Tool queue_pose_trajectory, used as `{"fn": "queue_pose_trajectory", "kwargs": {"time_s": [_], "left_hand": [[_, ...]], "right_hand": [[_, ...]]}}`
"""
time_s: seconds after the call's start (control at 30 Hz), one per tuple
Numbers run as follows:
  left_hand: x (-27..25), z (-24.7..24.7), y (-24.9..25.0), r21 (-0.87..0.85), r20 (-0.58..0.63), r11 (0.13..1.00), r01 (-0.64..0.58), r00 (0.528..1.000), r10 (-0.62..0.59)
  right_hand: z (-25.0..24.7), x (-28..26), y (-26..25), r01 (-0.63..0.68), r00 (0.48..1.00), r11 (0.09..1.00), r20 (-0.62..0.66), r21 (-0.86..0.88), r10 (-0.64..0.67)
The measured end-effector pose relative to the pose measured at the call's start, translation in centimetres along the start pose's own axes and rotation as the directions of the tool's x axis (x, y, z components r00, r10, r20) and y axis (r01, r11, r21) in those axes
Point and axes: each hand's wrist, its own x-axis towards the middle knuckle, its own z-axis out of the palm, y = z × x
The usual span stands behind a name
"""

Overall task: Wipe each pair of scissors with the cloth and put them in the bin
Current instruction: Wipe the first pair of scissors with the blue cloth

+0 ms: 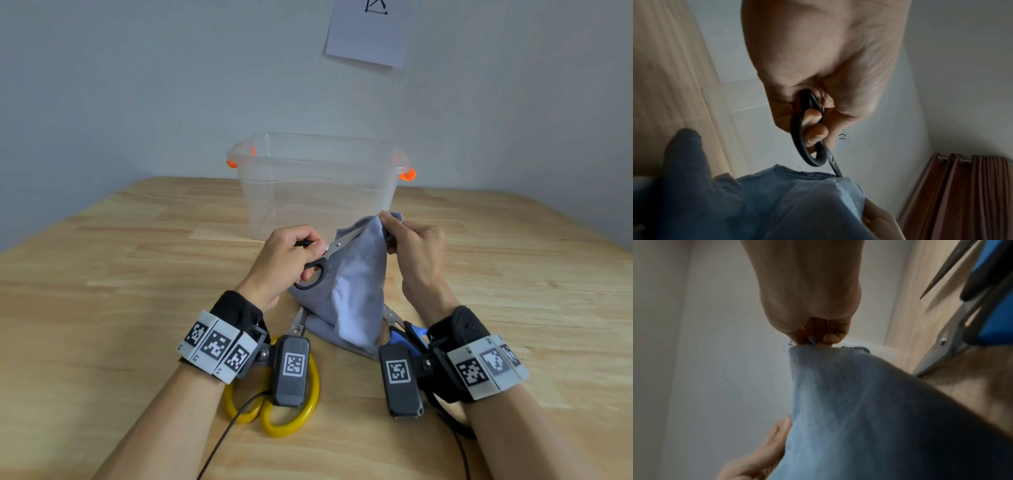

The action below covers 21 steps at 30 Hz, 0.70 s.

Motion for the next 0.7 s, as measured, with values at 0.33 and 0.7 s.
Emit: {"fn": "queue_pose_trajectory", "kwargs": {"time_s": [0.33,0.7], "left_hand": [[0.36,-0.38,-0.13,-0.065,-0.117,0.995,0.073,0.990,-0.080],[0.02,-0.09,0.06,-0.042,-0.067,0.996,0.077,0.995,-0.080]], "right_hand": [[-0.30,-0.14,-0.30,-0.024,0.999,0.999,-0.021,0.034,0.025],[0.14,-0.43,0.21,-0.100,0.985,0.992,0.133,-0.072,0.109]]}}
